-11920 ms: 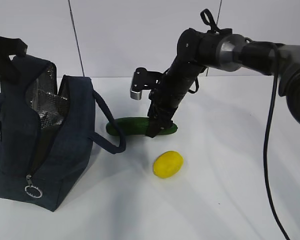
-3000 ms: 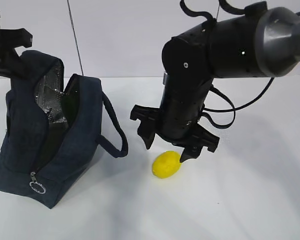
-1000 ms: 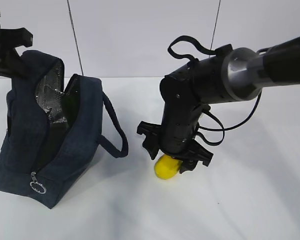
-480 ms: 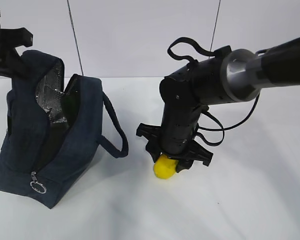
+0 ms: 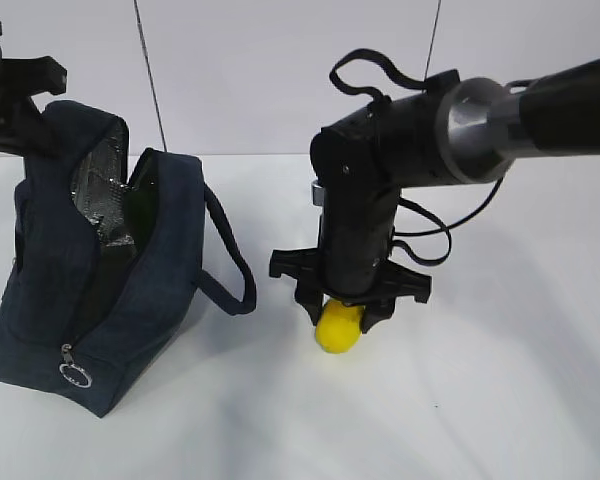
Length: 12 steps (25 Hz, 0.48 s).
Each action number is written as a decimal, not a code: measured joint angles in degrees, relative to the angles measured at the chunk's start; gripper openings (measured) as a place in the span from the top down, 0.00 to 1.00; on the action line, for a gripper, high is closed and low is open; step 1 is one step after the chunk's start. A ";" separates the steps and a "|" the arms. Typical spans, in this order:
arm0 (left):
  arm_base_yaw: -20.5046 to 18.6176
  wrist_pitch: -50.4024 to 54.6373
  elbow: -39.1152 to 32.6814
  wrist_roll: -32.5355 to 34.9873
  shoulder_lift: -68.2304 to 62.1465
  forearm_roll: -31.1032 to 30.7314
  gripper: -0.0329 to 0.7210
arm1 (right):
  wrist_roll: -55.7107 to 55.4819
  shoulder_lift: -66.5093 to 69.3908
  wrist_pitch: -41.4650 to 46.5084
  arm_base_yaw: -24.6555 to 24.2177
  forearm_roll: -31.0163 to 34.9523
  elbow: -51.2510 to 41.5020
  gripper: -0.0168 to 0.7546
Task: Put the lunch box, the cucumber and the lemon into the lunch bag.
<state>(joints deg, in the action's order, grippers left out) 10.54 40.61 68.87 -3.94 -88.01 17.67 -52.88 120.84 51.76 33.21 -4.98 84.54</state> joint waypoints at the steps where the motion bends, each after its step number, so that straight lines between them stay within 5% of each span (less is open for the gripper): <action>1: 0.00 0.00 0.00 0.00 0.00 0.00 0.96 | 2.49 0.00 1.14 0.00 0.00 1.13 0.44; 12: 0.00 -0.10 0.00 0.00 -0.12 0.00 0.96 | 22.35 -4.53 14.20 -0.03 2.90 20.28 0.44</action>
<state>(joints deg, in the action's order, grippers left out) 10.54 40.51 68.87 -3.94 -88.13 17.67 -30.53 116.32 65.96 33.17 -2.08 104.82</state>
